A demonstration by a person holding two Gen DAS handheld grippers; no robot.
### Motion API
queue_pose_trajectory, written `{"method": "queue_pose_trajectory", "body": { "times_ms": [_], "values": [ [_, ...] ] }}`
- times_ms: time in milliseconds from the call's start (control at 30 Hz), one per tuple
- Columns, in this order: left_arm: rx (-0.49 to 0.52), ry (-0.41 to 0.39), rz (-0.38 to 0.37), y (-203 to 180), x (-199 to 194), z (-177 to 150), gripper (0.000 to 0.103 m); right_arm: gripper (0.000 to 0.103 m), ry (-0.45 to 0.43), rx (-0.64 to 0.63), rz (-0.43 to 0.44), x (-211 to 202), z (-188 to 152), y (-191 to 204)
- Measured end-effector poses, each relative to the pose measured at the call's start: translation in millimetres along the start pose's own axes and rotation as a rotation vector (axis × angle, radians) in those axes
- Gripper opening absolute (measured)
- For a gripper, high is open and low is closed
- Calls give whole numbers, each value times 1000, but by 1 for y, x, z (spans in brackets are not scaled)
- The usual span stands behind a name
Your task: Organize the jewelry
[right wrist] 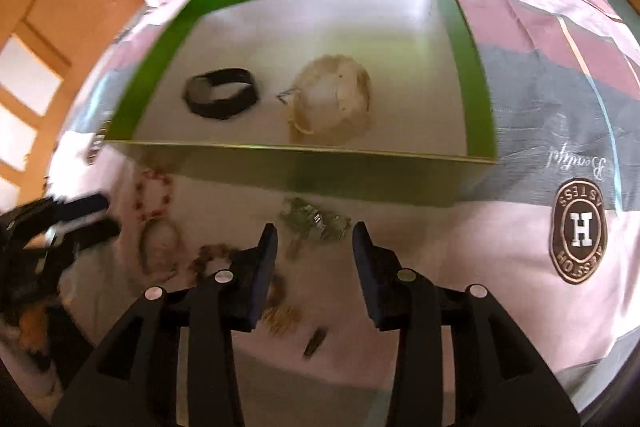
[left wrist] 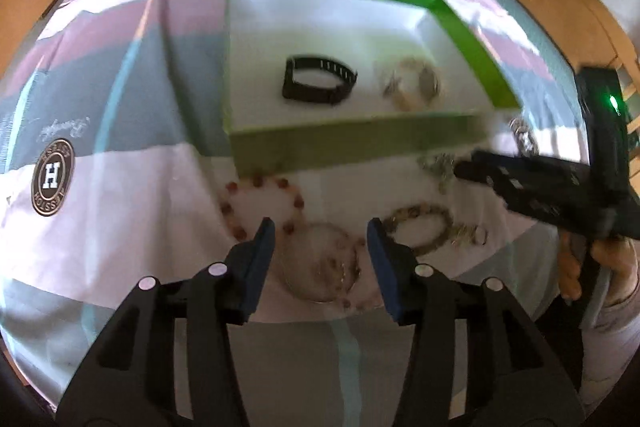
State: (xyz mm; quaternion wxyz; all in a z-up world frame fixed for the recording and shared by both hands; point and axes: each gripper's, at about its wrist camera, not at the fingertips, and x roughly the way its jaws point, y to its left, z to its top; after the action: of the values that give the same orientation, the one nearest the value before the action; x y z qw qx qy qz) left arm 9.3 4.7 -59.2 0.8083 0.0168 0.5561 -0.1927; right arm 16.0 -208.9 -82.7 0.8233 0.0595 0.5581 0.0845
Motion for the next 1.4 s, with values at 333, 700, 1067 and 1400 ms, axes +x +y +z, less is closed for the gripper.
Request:
{"method": "queue_pose_trajectory", "body": {
  "times_ms": [333, 700, 1067, 1400],
  "values": [
    [75, 99, -1, -14, 25, -13, 29, 9, 4, 52, -22, -7, 5, -3],
    [29, 46, 57, -4, 23, -8, 8, 11, -25, -54, 31, -26, -5, 7],
    [-3, -41, -59, 0, -5, 6, 8, 20, 98, -195, 41, 16, -23, 50],
    [21, -61, -48, -2, -9, 2, 8, 7, -28, -120, 49, -23, -4, 34]
  ]
}}
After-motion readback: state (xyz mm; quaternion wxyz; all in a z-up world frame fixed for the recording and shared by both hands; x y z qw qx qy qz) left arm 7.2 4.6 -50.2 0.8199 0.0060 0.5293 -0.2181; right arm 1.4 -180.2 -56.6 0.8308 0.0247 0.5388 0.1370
